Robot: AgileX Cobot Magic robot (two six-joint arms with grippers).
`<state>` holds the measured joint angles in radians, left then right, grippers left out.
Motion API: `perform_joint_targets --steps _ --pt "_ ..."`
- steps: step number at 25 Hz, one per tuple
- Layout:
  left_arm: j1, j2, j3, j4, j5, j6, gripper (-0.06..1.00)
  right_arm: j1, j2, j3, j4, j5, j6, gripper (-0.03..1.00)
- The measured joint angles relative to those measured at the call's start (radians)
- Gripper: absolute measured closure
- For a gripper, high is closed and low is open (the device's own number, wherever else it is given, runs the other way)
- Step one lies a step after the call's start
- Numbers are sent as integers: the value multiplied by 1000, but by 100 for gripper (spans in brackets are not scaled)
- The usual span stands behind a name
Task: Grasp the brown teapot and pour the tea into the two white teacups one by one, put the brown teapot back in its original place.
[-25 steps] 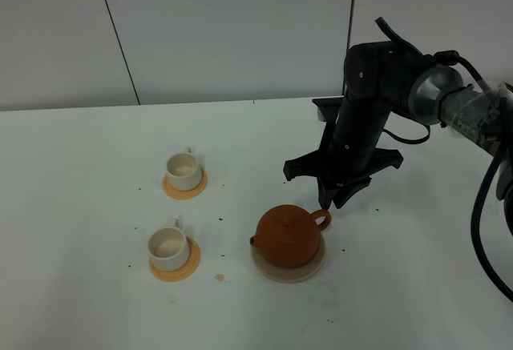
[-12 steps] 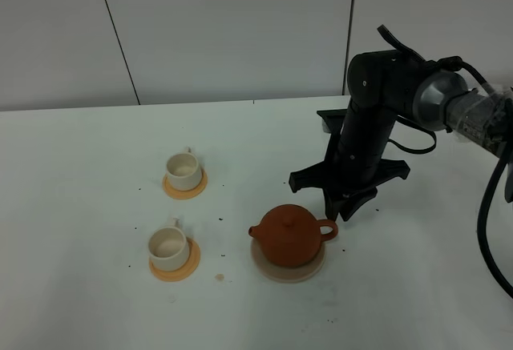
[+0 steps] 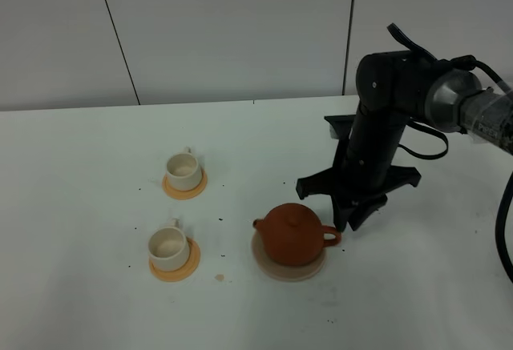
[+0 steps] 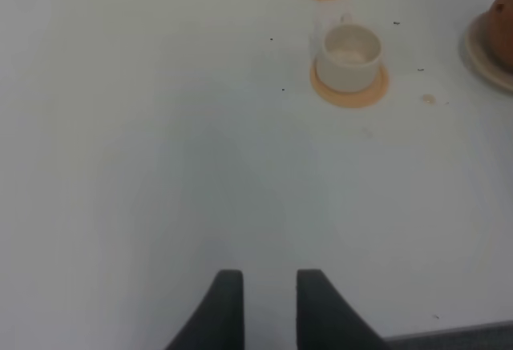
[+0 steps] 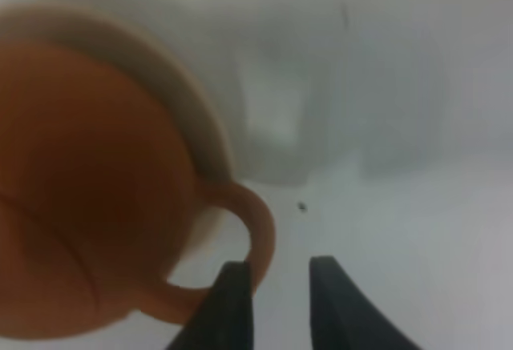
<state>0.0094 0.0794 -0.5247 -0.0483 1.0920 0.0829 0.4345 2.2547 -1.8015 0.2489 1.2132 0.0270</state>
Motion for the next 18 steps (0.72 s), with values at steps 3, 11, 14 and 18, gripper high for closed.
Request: perform_joint_targets --steps 3,11,14,18 --pt "0 0 0 0 0 0 71 1 0 26 3 6 0 79" --pt "0 0 0 0 0 0 71 1 -22 30 -1 5 -5 79" --pt "0 0 0 0 0 0 71 1 -47 30 -17 5 -7 79" --pt "0 0 0 0 0 0 71 1 -78 30 -26 3 -27 79"
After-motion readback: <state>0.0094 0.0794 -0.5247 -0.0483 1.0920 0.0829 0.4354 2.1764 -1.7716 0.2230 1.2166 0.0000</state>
